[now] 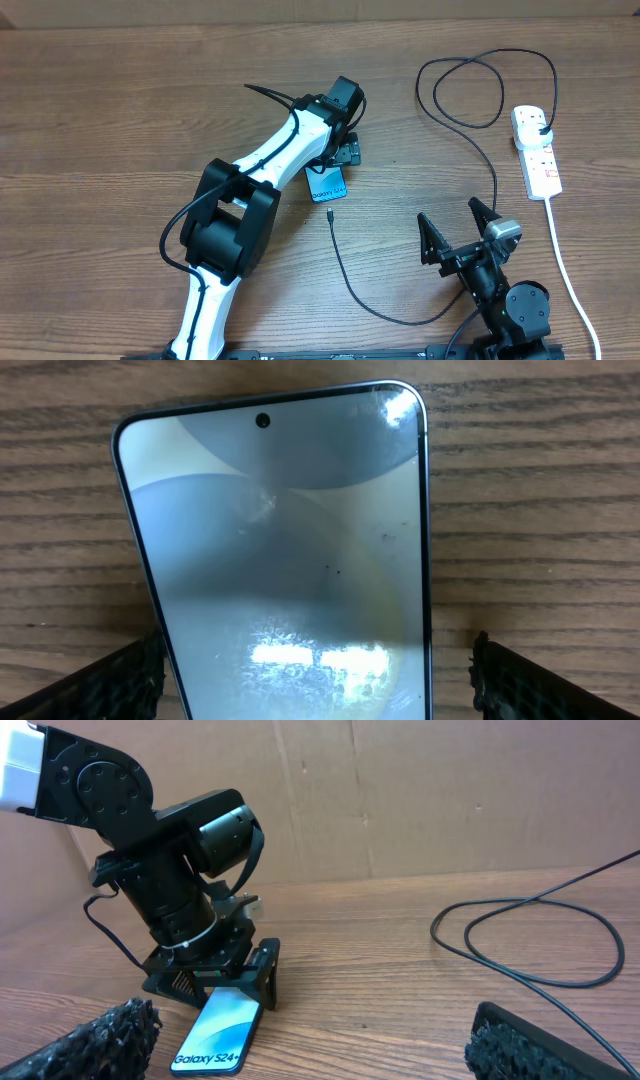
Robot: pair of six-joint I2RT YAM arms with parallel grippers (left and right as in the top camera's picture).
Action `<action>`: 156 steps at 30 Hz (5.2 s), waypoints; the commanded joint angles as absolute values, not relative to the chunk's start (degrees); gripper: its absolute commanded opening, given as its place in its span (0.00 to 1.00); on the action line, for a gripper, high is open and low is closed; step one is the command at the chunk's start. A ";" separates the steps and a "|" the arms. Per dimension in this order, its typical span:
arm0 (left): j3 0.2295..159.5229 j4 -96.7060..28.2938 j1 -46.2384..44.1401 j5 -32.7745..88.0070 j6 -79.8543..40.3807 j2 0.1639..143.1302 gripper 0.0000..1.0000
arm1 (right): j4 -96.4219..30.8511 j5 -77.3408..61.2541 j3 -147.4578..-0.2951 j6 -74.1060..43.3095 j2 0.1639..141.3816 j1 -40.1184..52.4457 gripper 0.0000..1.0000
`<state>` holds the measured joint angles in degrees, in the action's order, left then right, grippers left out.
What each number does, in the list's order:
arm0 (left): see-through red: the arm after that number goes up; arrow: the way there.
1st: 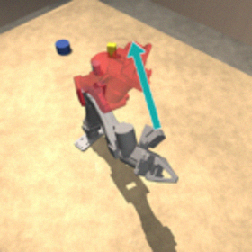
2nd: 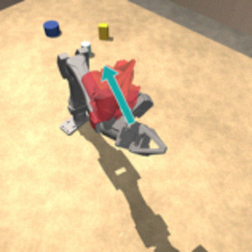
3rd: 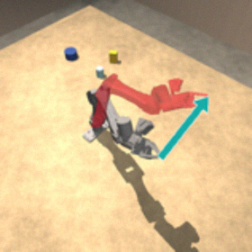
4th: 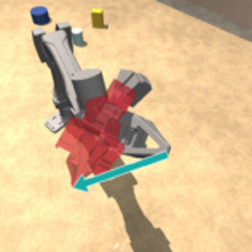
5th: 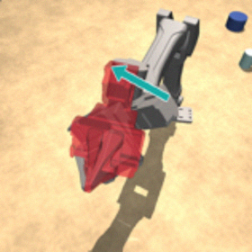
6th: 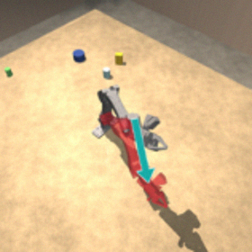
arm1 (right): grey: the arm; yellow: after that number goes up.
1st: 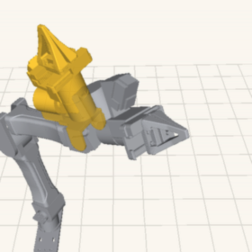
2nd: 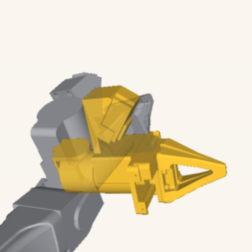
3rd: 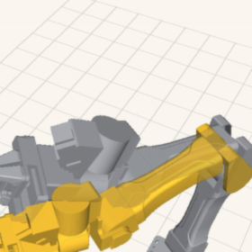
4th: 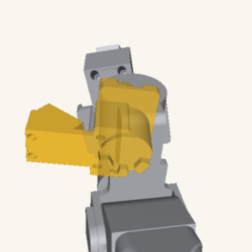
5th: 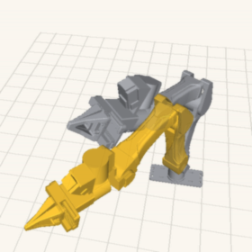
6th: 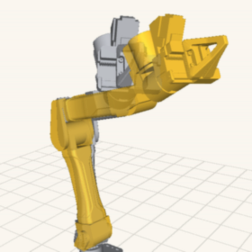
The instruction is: Plug charger to phone and switch on socket
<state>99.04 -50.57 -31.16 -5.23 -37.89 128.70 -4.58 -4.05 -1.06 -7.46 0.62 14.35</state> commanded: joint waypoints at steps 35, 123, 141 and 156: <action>99.48 -52.93 -31.42 -5.69 -42.41 132.14 0.82 | -4.38 -3.46 -0.45 -7.22 0.16 14.46 1.00; 108.99 -62.22 -25.12 11.07 -41.74 132.11 0.63 | -2.90 -26.24 -8.82 -34.57 30.98 14.52 1.00; 112.03 -62.17 -24.82 23.97 -41.19 132.11 0.63 | 16.80 -23.00 -30.52 -29.98 83.26 21.10 0.95; 112.27 -59.07 -24.34 31.97 -47.13 132.09 0.62 | 23.73 -15.84 -31.27 -39.38 88.97 21.32 0.85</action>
